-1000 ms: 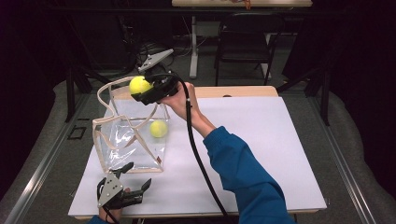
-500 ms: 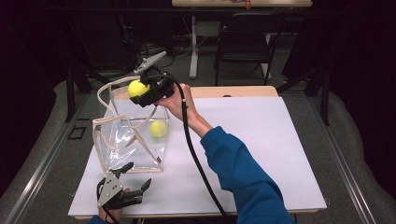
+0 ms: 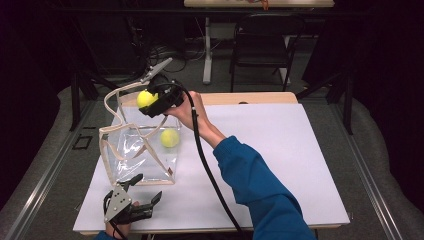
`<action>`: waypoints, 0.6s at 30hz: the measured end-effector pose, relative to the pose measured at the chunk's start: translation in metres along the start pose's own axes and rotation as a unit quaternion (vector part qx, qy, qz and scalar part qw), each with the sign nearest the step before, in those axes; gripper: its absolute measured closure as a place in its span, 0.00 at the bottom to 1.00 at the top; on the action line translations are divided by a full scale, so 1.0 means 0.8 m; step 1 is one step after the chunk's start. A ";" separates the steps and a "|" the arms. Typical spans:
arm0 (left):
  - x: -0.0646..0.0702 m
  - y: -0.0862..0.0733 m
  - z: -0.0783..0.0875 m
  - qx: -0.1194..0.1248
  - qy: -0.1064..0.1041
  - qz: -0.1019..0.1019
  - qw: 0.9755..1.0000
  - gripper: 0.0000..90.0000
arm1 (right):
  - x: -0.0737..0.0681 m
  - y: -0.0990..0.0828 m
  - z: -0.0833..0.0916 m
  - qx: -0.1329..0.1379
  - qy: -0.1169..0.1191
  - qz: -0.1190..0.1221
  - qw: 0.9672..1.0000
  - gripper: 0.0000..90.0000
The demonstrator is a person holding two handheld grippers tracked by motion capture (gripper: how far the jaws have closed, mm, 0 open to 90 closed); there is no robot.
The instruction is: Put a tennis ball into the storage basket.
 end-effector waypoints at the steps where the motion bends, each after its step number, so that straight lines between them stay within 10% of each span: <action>1: 0.000 0.000 0.000 0.000 0.000 -0.001 1.000 0.17 | 0.000 0.000 -0.001 -0.001 0.000 0.000 1.000 0.29; 18: 0.000 0.000 0.000 0.001 0.000 0.000 1.000 0.17 | -0.002 -0.011 -0.013 -0.029 0.001 -0.004 1.000 0.29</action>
Point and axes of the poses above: each handheld gripper's, and its own axes: z roughly backward along the jaws, y roughly out of its top, x roughly to its right, the point moved 7 cm from there along -z, roughly forward along the jaws, and after that the axes turned 6 degrees about x, right-handed, at the moved point
